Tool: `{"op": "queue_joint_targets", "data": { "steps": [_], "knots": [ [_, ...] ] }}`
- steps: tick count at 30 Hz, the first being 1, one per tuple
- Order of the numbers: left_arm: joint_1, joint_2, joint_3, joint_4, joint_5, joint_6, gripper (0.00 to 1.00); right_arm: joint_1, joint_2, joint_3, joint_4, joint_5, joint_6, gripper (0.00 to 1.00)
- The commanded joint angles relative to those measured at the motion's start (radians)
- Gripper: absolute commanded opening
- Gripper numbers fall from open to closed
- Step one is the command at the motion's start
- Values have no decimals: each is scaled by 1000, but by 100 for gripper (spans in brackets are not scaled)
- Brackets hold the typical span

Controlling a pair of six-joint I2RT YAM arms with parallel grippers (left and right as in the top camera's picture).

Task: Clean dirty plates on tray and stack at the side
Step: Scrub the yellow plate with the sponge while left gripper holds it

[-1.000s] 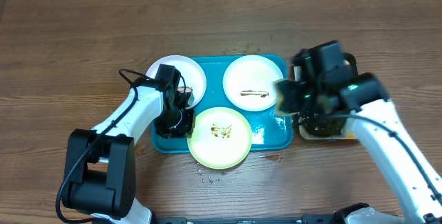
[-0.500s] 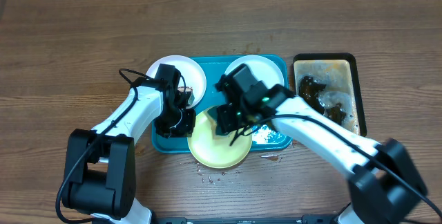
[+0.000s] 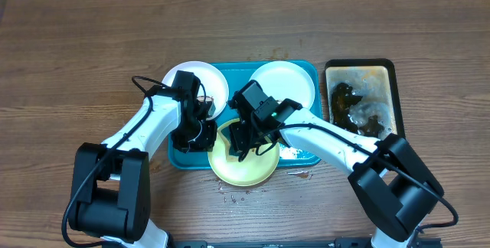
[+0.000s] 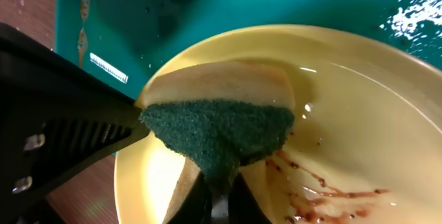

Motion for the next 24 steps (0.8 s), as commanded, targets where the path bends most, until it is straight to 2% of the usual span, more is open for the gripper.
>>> {"op": "queue_joint_targets", "data": {
  "steps": [1,8,12,15,20,24],
  "knots": [
    [-3,6,16,2,1,-10,4,4,33,11,13,-5,24,4],
    [-3,6,16,2,1,-10,4,1,60,11,4,55,36,4],
    [-3,6,16,-2,0,-10,4,-16,60,11,-105,235,159,4],
    [-3,6,16,-3,0,-10,4,-34,59,11,-189,282,190,4],
    [-3,6,16,-2,0,-10,4,-44,54,23,-274,325,188,4],
    [-3,6,16,-2,0,-10,4,-44,27,62,-334,344,118,4]
  ]
}}
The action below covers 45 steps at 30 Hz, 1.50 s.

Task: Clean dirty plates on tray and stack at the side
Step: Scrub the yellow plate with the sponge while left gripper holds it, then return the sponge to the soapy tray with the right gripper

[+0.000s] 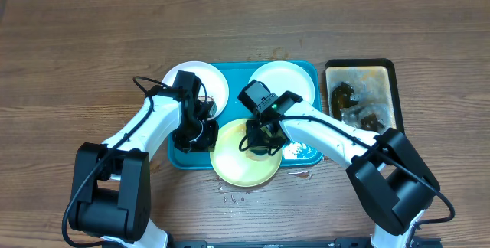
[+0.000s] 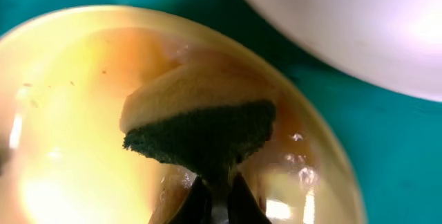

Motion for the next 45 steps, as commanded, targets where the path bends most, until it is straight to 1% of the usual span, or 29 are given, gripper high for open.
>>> {"op": "queue_joint_targets", "data": {
  "steps": [1,7,15,20,23,25,30,33,36,41,45],
  "knots": [
    [-1,6,16,-3,-22,-10,4,-11,-13,14,-53,104,-56,4],
    [-1,6,16,-2,-22,-11,4,-11,-108,90,-110,105,-108,4],
    [0,-5,18,-2,-22,-11,4,-44,-267,98,-126,192,-110,4],
    [0,-48,37,-14,-24,-20,4,-149,-311,98,-181,220,-110,4],
    [0,-102,58,-34,-53,-25,4,-251,-311,96,-224,224,-111,4],
    [0,-150,71,-45,-91,-31,4,-333,-311,95,-239,221,-133,4],
    [-8,-260,77,-48,-205,-37,4,-499,-302,95,-237,117,-368,4],
    [-24,-313,77,-47,-300,-39,4,-580,-289,85,-245,117,-375,4],
    [-47,-355,83,-47,-402,-60,4,-649,-284,48,-206,98,-369,4],
    [-102,-384,110,-35,-557,-60,4,-753,-276,-40,-111,1,-369,4],
    [-173,-384,129,-17,-694,-74,4,-809,-275,-134,-2,-85,-378,4]
  ]
}}
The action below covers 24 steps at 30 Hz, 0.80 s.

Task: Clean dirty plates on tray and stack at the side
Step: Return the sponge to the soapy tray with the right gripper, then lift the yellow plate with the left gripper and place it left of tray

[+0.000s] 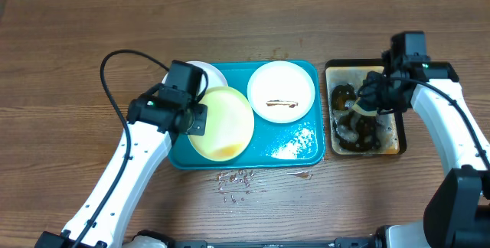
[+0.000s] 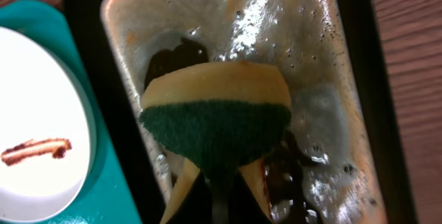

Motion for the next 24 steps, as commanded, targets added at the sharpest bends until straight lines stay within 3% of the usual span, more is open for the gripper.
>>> {"op": "queue_joint_targets", "data": {
  "steps": [1,11,24],
  "knots": [
    [-66,-24,37,13,-214,-46,4,-33,5,-71,54,-96,-16,4],
    [-312,-24,37,18,-613,-121,4,-48,5,-262,278,-189,21,4],
    [-479,-24,37,21,-821,-156,4,-48,6,-401,375,26,414,4]
  ]
}}
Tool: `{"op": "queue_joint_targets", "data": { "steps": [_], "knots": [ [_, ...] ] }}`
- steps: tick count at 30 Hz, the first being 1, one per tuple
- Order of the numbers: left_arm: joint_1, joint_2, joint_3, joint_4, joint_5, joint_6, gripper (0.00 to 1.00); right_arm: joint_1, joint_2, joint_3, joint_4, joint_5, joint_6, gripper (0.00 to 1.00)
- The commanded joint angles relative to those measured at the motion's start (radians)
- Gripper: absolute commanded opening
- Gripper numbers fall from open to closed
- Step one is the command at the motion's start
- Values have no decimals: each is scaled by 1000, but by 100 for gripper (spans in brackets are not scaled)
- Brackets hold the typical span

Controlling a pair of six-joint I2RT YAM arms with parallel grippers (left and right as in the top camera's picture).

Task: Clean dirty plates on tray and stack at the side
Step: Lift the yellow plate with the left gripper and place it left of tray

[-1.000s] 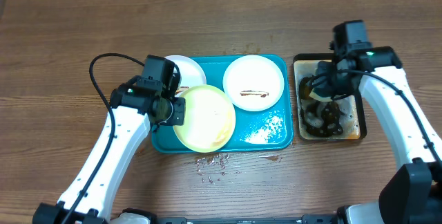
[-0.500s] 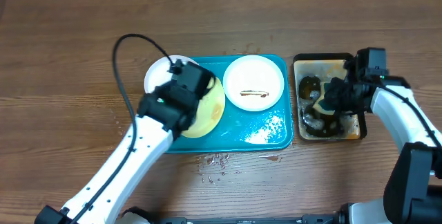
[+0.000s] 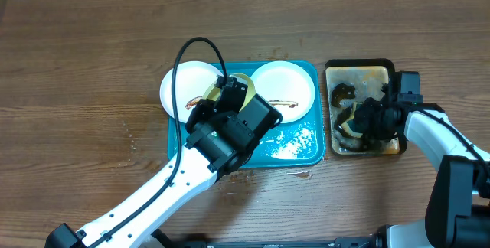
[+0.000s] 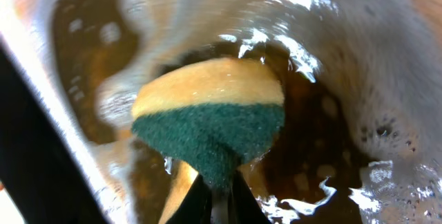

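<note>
My right gripper (image 3: 360,119) is down in the black basin (image 3: 360,70), shut on the yellow-and-green sponge (image 4: 207,113). The sponge sits in brown foamy water, pinched between the fingers (image 4: 219,189). My left arm is raised high over the teal tray (image 3: 306,125) and hides much of it. The yellow plate (image 3: 239,89) shows tilted at the arm's tip, with the left gripper (image 3: 223,93) on its edge. One white plate (image 3: 285,83) lies in the tray's right half with a brown streak. Another white plate (image 3: 180,87), also streaked, lies at the tray's left edge.
White foam (image 3: 295,145) lies on the tray's front right. The basin stands just right of the tray, its water dark with scraps. Bare wooden table (image 3: 92,64) stretches to the left and behind.
The sponge was held above the basin and is now down in its brown water. My left arm has swung up and right; the yellow plate has moved from the tray's left to its middle rear.
At first the sponge was pressed on the yellow plate, smeared red-brown, at the tray's front, with my left gripper at its rim. Then the sponge was on the plate's far side. Later the left gripper held the plate at the tray's left and the sponge was over the basin.
</note>
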Motion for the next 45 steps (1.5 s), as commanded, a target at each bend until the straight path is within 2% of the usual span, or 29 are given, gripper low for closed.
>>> {"op": "queue_joint_targets", "data": {
  "steps": [1,4,9,11,15,17,19,23,27,33,38,45],
  "knots": [
    [-18,-24,24,4,-98,-33,4,-3,3,-52,18,116,151,4],
    [-19,-24,24,4,-101,-33,4,-3,3,-65,52,78,114,4],
    [-18,-24,24,3,-100,-32,4,-3,3,-55,113,-257,-188,4],
    [-18,-24,24,3,-100,-32,4,-3,3,-35,84,-196,-173,4],
    [-18,-24,24,-16,-100,-32,4,-3,3,-25,-12,39,51,4],
    [-18,-24,24,-23,-100,-32,4,-3,3,-25,-11,9,25,4],
    [-16,-24,24,-18,-84,-33,4,-3,3,-24,10,-87,-132,4],
    [25,-24,35,-23,19,-34,4,-5,3,-16,-4,-74,-139,4],
    [114,-26,72,-27,92,-58,4,-5,-7,46,-38,-146,-218,4],
    [285,-26,148,-34,346,-21,4,-5,-40,206,-176,-147,-293,4],
    [495,-26,170,-32,575,-1,4,-5,-46,307,-303,-105,-335,4],
    [832,-25,170,10,869,5,4,-5,-46,305,-327,-71,-360,4]
  ]
}}
